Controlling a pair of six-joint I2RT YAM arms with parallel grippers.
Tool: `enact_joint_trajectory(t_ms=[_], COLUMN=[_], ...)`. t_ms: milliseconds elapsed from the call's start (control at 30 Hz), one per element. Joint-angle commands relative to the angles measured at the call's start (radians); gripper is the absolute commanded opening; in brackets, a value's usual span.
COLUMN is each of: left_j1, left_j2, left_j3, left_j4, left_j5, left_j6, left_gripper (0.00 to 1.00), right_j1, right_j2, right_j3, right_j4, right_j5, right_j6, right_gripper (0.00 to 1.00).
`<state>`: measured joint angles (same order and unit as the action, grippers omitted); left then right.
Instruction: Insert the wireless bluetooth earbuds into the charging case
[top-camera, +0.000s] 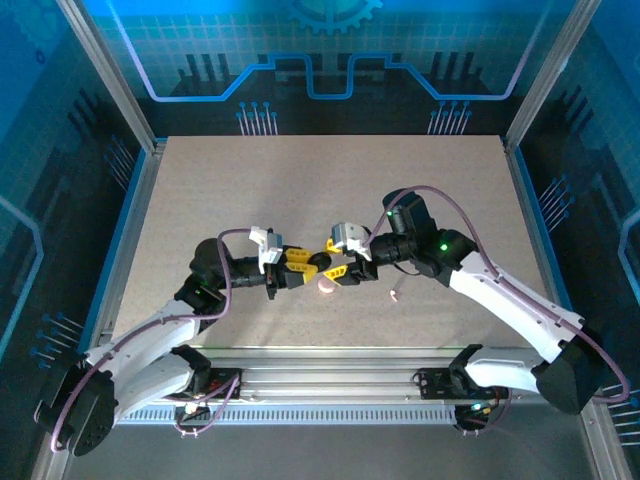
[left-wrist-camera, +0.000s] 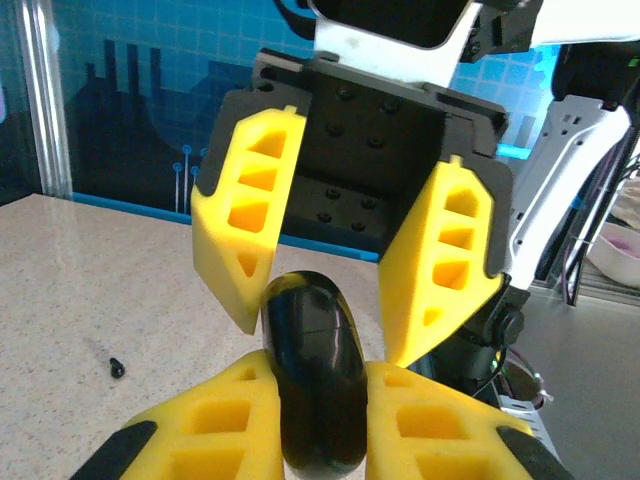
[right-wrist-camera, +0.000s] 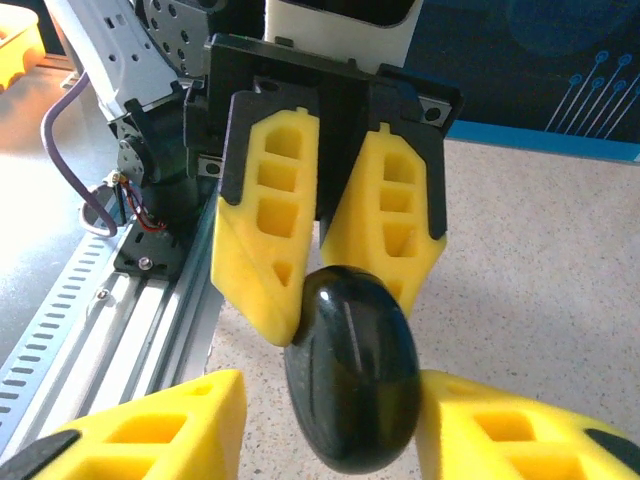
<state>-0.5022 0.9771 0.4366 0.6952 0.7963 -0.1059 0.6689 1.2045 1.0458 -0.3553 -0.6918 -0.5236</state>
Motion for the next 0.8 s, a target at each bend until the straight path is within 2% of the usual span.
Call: enact_joint_trajectory(t_ms=[0,267,333,367,467,533,667,767], left_j1=[-0.005,-0.005,-0.006,-0.005,-0.006,-0.005,-0.005,-0.004], left_j2=[-0.004,-0.009,-0.015,-0.023,-0.055,-0.083,-0.111,-0.112], left_j3=[0.039,0.047,0.046,0.047,0.063,0.089,0.147,0.161], left_j4=[0.017,0.006,-0.008,-0.026,-0.168,-0.317,-0.609,-0.675], left_j5=[0.022,0.024,0.018,0.01,-0.02,-0.042,-0.072,-0.08], left_j6=[0.014,0.02,0.031,0.045,0.142,0.256,0.476,0.533], left_gripper=[0.16,0.17,0.24,0.31,0.49,0.56,0.57,0.57], right_j1=[-0.005,-0.02,-0.022,-0.022,-0.022,-0.018,0.013,0.04], right_j2=[0.014,0.025,0.023,0.023,0.013,0.001,0.002,0.015], right_j3=[0.038,0.072,0.08,0.085,0.101,0.107,0.14,0.171], right_j4=[-0.061,-0.128,-0.146,-0.156,-0.199,-0.228,-0.302,-0.346], right_j5=[-0.087,-0.104,-0.088,-0.076,-0.006,0.061,0.221,0.266], right_j6=[-0.054,-0.105,-0.117,-0.124,-0.146,-0.168,-0.212,-0.247], right_gripper=[0.42,0.18,0.15,0.14,0.13,0.12,0.12,0.13])
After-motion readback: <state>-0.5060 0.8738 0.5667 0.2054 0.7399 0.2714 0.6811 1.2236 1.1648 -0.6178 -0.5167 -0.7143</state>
